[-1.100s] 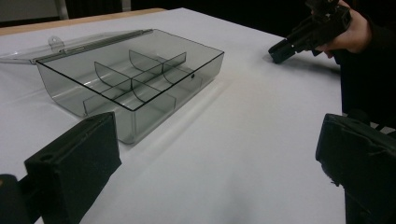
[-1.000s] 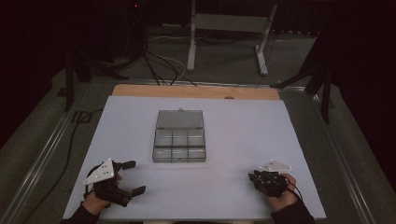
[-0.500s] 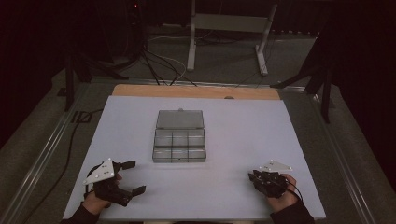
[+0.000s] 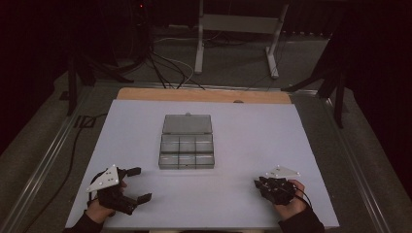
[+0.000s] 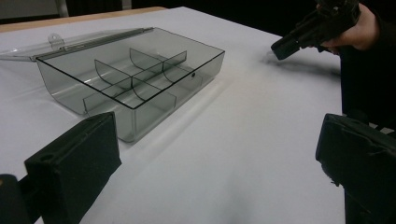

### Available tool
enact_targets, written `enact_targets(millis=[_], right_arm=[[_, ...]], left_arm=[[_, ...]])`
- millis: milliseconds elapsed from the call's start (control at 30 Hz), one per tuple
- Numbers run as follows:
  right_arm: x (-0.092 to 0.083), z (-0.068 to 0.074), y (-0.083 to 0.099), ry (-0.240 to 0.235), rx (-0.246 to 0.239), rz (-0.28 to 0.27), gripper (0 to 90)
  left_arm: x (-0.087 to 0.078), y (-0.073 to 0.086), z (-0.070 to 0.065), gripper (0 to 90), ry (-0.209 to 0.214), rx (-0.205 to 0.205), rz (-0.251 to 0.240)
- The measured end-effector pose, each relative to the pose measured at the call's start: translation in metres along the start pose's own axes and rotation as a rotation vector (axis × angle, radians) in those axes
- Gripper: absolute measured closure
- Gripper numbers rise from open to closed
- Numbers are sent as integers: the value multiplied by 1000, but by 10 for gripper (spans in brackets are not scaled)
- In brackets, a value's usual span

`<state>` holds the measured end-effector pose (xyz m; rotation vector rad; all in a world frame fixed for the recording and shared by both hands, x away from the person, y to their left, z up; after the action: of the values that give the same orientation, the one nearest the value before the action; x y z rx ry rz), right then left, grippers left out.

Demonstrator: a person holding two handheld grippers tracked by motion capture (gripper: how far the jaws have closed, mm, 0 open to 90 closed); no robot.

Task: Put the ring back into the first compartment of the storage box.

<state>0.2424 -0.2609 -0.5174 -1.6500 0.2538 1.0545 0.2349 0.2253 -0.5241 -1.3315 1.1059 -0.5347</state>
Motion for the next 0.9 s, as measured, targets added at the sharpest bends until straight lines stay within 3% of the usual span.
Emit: enact_targets(millis=[467, 900], right_arm=[[2, 7, -13, -41, -23, -8, 719], [7, 17, -37, -77, -72, -21, 720]], left_arm=[[0, 0, 0, 4, 0, -1, -1], [0, 0, 0, 4, 2, 2, 0]])
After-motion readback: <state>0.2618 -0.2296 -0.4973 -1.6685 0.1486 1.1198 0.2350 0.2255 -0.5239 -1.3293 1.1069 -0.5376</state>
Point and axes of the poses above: each handheld gripper's, and its own axes: x roughly forward along the jaws, y roughly out of its underside, z roughly to its left, the point moved 1 cm from there along x, roughly forward along the jaws, and after that the axes turned 2 degrees about x, right-handed, at the moved point
